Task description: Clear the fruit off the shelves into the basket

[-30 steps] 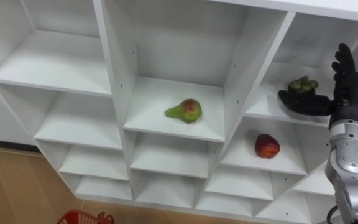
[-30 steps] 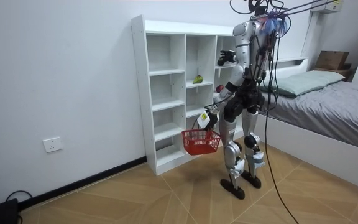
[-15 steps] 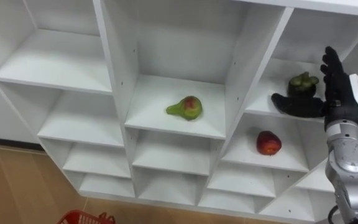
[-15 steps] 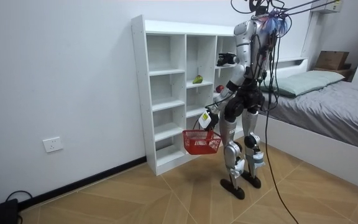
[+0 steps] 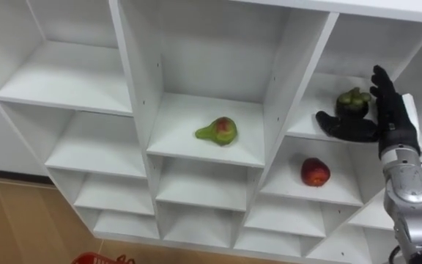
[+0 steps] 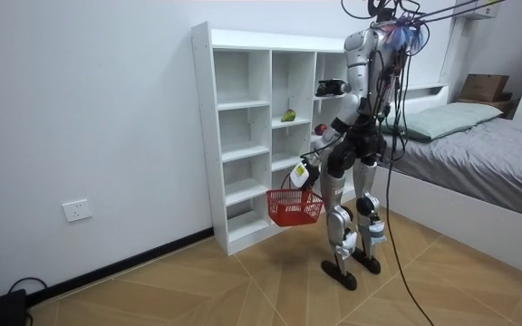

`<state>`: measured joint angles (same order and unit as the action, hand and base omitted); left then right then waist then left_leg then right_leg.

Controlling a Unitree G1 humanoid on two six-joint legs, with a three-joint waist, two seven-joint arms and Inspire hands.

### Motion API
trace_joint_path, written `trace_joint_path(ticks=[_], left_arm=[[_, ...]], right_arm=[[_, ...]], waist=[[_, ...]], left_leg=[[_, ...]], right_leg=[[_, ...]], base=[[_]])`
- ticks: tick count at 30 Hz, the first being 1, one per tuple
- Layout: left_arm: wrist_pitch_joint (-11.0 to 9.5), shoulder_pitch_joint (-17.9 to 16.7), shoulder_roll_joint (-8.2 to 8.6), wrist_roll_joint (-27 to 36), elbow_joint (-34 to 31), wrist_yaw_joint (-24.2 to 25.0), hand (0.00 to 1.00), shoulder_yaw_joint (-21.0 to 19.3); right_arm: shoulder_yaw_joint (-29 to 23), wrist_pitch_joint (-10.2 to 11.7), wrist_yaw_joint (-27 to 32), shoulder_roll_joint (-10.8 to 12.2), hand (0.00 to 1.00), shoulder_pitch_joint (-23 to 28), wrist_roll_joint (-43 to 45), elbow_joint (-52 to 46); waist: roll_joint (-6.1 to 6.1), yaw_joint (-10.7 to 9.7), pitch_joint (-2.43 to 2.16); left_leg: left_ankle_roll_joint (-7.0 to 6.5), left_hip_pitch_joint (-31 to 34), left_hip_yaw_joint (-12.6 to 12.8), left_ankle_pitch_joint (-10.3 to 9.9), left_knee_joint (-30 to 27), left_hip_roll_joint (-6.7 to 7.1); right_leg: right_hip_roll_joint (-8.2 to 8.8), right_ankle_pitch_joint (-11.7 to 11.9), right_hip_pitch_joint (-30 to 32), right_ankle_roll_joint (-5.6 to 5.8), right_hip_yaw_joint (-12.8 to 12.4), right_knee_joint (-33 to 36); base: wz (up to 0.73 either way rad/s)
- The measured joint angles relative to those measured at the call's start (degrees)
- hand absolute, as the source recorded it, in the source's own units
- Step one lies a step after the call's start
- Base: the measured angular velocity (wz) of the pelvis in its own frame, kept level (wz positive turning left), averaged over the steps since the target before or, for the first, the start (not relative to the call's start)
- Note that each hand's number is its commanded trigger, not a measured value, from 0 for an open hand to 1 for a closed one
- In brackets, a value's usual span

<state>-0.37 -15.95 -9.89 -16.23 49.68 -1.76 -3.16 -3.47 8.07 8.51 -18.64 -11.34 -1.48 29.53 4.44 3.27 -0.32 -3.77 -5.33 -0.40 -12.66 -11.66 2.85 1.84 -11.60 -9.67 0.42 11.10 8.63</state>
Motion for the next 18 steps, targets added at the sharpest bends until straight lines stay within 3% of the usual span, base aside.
trace_joint_path(ticks=[4,7,8,10,18], left_arm=[[0.1,-0.1,0.0,1.0,0.2,0.0,1.0,0.0],[0.1,-0.1,-0.01,1.0,0.3,0.0,1.0,0.0],[0.1,-0.1,-0.01,1.0,0.3,0.0,1.0,0.0],[0.2,-0.1,-0.02,1.0,0.3,0.0,1.0,0.0],[0.5,0.0,-0.23,1.0,1.0,0.0,1.0,0.0]], right_arm=[[0.0,-0.1,-1.0,0.0,0.0,-1.9,0.3,2.8],[0.0,-0.2,-1.5,0.0,0.0,-2.1,0.3,3.4],[0.0,-0.2,-1.7,0.0,0.64,-2.1,0.3,3.4],[0.0,-0.4,-2.2,-0.1,1.0,-2.1,0.3,3.5],[0.0,0.0,-2.5,-3.2,1.0,-2.2,2.3,4.7]], waist=[[0.21,-0.1,0.55],[0.64,0.1,0.62],[0.71,0.1,0.64],[0.85,0.1,0.59],[1.5,0.1,0.33]], left_leg=[[0.03,-0.2,-0.1,0.0,0.2,-0.04],[0.06,-0.2,-0.2,0.0,0.3,-0.08],[0.06,-0.2,-0.2,0.0,0.3,-0.08],[0.06,-0.2,-0.2,0.0,0.3,-0.06],[0.05,-0.3,-0.3,0.0,0.1,-0.05]], right_leg=[[-0.05,0.1,-0.3,-0.11,0.1,0.0],[-0.09,0.1,-0.3,-0.18,0.1,0.1],[-0.09,0.1,-0.3,-0.19,0.1,0.1],[-0.07,0.1,-0.3,-0.19,0.1,0.1],[-0.09,0.1,-0.3,-0.18,0.2,0.1]], base=[[0.0],[0.0],[0.0],[0.0],[0.0]])
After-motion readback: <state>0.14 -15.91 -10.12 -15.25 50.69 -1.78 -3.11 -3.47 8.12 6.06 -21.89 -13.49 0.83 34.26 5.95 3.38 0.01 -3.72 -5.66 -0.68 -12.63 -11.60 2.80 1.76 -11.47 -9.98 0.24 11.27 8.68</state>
